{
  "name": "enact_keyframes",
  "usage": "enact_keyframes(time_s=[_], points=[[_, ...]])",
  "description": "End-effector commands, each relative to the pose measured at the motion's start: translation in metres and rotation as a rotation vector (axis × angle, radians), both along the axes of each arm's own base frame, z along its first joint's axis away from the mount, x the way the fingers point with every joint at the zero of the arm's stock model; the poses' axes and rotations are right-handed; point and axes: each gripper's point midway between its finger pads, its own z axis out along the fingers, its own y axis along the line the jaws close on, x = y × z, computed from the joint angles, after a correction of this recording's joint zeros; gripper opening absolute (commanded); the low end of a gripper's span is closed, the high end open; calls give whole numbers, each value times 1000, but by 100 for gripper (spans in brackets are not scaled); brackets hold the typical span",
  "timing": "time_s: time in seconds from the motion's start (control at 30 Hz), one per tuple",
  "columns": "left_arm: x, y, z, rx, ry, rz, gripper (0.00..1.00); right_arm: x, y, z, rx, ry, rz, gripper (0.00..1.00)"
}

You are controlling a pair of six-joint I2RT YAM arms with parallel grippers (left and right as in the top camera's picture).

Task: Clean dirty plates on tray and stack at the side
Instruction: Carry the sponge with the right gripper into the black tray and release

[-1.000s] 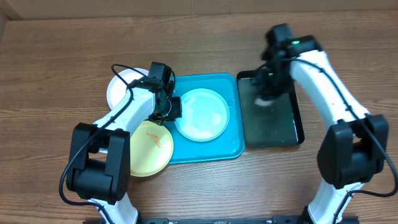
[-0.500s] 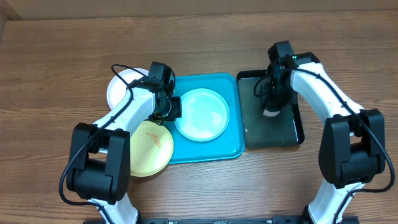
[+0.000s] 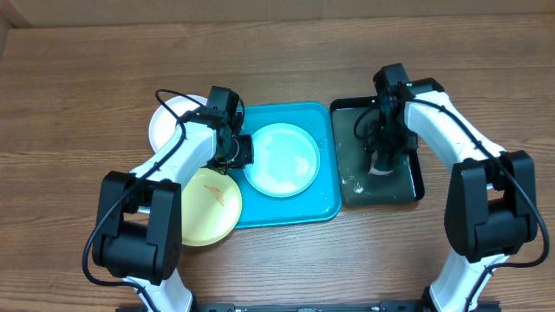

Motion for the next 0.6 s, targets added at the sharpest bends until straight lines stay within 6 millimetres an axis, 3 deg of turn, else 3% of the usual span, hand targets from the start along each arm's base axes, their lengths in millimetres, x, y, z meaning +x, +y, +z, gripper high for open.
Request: enact_keyframes(time_s=[0.0,0.1,0.23,0.33,0.43,0.57], points=[[3,4,-3,20,-3,-11,6,38,-14,50,21,-141,-55,69],[3,4,-3,20,-3,-11,9,53,-43,71,22,-189,-127,69],[2,4,-3,20,-2,-11,12,56,-97,76,11,-208,-255,76],[2,4,-3,20,-1,-11,13,50,-142,75,1,-205,-362,100],[2,4,-3,21,-1,-11,14,40,-182,75,-10,-206,-458,100],[-1,5,-6,23,9,-11,13,28,-219,75,-20,-206,-551,100]])
